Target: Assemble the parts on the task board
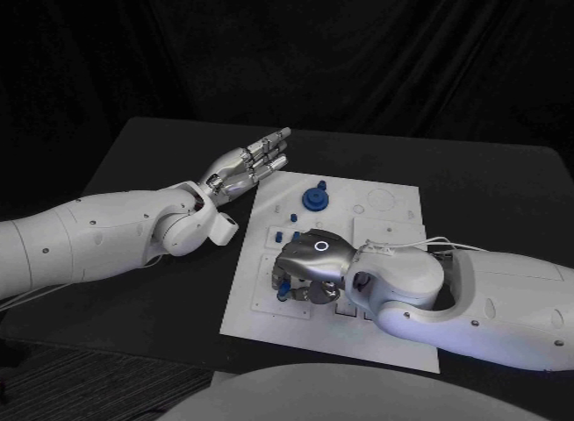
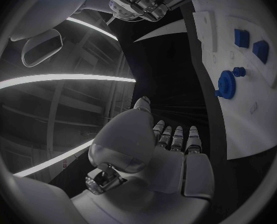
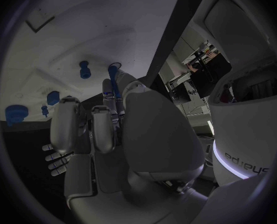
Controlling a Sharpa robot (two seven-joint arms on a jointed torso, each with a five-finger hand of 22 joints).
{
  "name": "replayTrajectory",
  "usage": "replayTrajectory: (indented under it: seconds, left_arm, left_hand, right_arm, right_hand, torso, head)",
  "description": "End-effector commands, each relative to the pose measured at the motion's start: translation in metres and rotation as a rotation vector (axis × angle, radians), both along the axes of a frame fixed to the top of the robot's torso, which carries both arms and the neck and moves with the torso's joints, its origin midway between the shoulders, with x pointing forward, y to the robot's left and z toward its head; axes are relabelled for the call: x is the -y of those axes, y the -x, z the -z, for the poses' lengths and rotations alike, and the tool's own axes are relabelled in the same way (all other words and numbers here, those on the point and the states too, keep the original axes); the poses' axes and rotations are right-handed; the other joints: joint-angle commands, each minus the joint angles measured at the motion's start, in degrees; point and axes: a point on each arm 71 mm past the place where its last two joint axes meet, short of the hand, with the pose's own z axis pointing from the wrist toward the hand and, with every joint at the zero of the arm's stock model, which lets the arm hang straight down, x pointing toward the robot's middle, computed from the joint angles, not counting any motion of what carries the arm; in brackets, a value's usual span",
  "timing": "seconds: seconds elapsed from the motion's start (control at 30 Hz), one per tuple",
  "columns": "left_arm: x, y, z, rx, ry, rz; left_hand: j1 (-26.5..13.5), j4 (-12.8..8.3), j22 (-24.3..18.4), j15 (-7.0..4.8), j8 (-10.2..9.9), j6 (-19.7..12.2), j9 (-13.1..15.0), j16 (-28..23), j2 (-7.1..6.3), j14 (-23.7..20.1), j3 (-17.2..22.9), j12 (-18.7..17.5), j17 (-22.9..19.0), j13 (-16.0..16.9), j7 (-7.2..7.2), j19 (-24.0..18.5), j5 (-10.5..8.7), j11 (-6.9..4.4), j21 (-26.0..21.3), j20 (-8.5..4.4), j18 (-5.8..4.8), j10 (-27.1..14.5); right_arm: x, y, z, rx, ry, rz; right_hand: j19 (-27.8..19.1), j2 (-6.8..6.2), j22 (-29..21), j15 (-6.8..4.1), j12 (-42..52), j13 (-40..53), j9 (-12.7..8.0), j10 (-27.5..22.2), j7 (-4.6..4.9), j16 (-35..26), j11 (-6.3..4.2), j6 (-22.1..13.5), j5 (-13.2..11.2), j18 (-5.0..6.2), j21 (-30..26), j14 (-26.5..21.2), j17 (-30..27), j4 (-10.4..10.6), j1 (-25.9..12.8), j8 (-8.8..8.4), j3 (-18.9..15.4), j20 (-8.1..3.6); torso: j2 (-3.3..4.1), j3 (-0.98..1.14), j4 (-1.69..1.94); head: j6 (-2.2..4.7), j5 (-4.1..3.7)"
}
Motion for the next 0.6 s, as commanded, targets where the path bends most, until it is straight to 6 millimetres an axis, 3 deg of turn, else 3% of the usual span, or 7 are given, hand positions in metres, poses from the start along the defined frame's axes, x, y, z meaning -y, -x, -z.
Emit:
replayTrajectory:
  seconds: [0.03,0.6]
  left_arm:
    - [0.0020,0.0008,-0.0006,0.004,0.017,0.020]
    - [0.0003,-0.0009,0.0021,-0.015,0.009,0.026]
  left_hand:
    - [0.6,-0.1,-0.1,-0.03,0.4,0.1,0.1,-0.2,-0.16,0.0,0.4,-0.4,-0.1,-0.1,0.39,0.1,0.29,0.00,-0.2,0.29,0.94,-0.1]
    - [0.7,-0.1,-0.1,0.83,0.4,0.0,0.0,-0.2,0.08,0.0,0.5,-0.4,-0.1,-0.1,0.77,0.1,0.36,-0.36,-0.2,1.13,1.06,-0.1]
  right_arm:
    - [0.0008,0.0011,0.0040,0.000,0.011,0.009]
    - [0.0032,0.0021,0.0080,-0.010,0.018,0.015]
  right_hand:
    - [0.5,0.15,10.5,-0.52,0.2,0.1,0.1,0.5,0.09,-0.3,-0.09,0.4,0.2,-0.98,0.4,2.6,-0.1,-0.1,0.6,0.39,0.2,-0.38]
    - [0.5,0.01,10.5,-0.59,0.3,0.2,0.1,1.0,0.03,-0.3,-0.23,0.6,0.1,-1.02,0.5,2.5,-0.2,-0.3,0.5,0.31,0.2,-0.43]
  torso:
    - [0.03,-0.02,0.01]
    - [-0.03,-0.02,-0.04]
  head:
    - [0.00,-0.10]
    - [0.00,-0.05]
